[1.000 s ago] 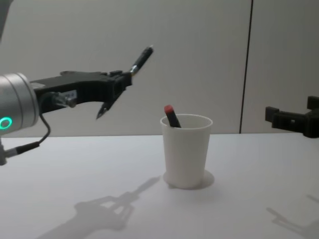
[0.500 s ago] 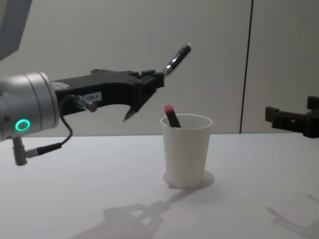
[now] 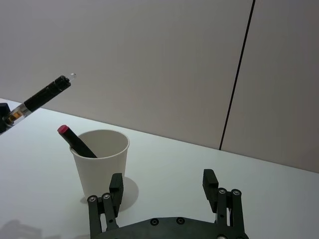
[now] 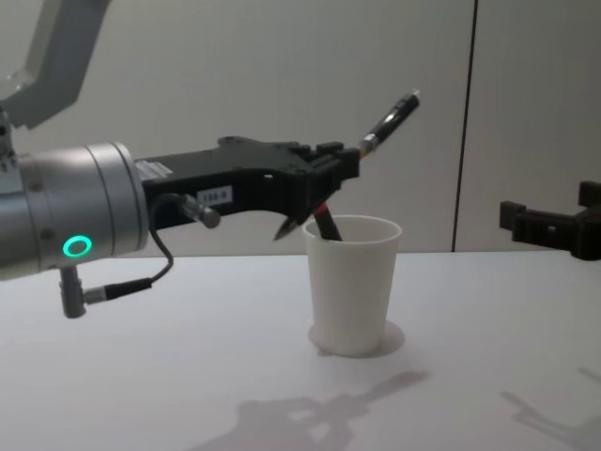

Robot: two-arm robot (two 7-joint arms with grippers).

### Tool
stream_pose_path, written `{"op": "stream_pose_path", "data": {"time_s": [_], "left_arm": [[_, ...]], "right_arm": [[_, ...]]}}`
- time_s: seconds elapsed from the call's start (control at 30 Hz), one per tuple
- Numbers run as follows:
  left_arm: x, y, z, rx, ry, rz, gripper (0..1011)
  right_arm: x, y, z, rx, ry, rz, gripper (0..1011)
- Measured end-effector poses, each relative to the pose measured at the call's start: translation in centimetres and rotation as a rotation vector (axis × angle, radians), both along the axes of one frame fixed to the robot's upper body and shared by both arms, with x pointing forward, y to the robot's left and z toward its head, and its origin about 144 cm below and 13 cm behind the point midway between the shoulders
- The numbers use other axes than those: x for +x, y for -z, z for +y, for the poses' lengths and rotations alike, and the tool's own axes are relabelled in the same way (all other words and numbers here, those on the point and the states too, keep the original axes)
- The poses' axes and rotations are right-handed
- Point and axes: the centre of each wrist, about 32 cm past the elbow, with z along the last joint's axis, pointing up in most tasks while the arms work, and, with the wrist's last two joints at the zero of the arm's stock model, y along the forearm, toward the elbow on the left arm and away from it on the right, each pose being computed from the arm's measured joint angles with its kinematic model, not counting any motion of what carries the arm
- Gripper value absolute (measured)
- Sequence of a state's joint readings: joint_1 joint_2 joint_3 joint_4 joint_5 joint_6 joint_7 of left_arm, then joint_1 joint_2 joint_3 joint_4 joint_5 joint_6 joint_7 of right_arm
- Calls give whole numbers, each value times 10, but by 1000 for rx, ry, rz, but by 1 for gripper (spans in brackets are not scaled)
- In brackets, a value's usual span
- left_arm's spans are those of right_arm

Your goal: Place the pen into the pen holder.

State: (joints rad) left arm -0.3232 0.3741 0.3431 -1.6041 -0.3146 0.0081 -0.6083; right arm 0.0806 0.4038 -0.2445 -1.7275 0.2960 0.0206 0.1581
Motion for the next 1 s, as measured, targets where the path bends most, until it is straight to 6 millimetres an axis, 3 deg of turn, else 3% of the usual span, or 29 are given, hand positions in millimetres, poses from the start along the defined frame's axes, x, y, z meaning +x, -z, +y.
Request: {"op": "stream_pose_path", "data": {"time_s": [1.0], "left_arm": [[1,5,-17,23,144,8,136]], "right_arm": [[0,0,0,0,0,0,1001]]}}
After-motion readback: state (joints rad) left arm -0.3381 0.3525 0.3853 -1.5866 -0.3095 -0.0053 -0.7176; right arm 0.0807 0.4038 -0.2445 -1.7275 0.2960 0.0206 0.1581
